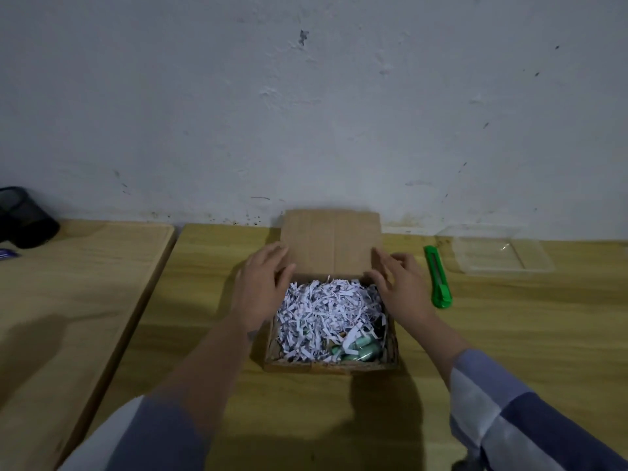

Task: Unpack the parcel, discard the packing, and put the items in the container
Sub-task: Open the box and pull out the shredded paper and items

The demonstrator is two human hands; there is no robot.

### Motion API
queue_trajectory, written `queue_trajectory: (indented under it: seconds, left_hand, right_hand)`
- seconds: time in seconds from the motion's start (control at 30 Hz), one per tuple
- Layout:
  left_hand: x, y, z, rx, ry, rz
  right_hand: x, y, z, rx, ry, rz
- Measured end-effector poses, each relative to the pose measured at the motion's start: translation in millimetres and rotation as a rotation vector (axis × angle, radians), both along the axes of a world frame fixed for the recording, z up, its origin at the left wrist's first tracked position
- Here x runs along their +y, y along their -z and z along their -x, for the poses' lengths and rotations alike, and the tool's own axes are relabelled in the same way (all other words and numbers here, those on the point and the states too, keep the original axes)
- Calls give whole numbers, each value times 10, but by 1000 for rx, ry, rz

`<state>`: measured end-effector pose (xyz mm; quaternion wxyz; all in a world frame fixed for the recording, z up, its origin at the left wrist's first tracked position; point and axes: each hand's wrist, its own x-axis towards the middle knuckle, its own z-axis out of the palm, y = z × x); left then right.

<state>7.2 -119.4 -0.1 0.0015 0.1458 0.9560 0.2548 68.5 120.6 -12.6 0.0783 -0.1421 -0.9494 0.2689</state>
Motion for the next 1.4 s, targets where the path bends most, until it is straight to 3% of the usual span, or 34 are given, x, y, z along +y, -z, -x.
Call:
queue_trajectory:
  seconds: [0.07,0.13,0.23,0.33,0.53,0.7,1.07,1.27,1.4]
  left_hand:
    - [-21,-130,-79,72,141,-18]
    - [-38,-223,-170,57,322,-7]
    - [-33,-241,-237,-168,480,181]
    - [17,-193,-234,-216,546,434]
    - [238,-97,-283,-194,599,642]
    - [308,68,-380,-245,514,546]
    - [272,197,-320,-182,431,369]
    - [228,-170,-304,-235,438,171]
    - [307,-588,-246,-193,420,143]
  right_hand:
    - [-48,-154,-130,112,-83,-106]
    - [-101,-319,-238,107,-240,-77]
    - [-215,-420,-300,-170,-509,-60]
    - [-283,-354,-267,-415,-606,-213]
    - [-366,-195,-147,-538,-648,-407]
    - [-353,-129,-127,-508,-668,-444]
    - [-443,-140,-89,-384,-562,-304]
    - [-459,-383,-89,-329,-527,-231]
    - [-367,-787,-63,-271,-515,-229]
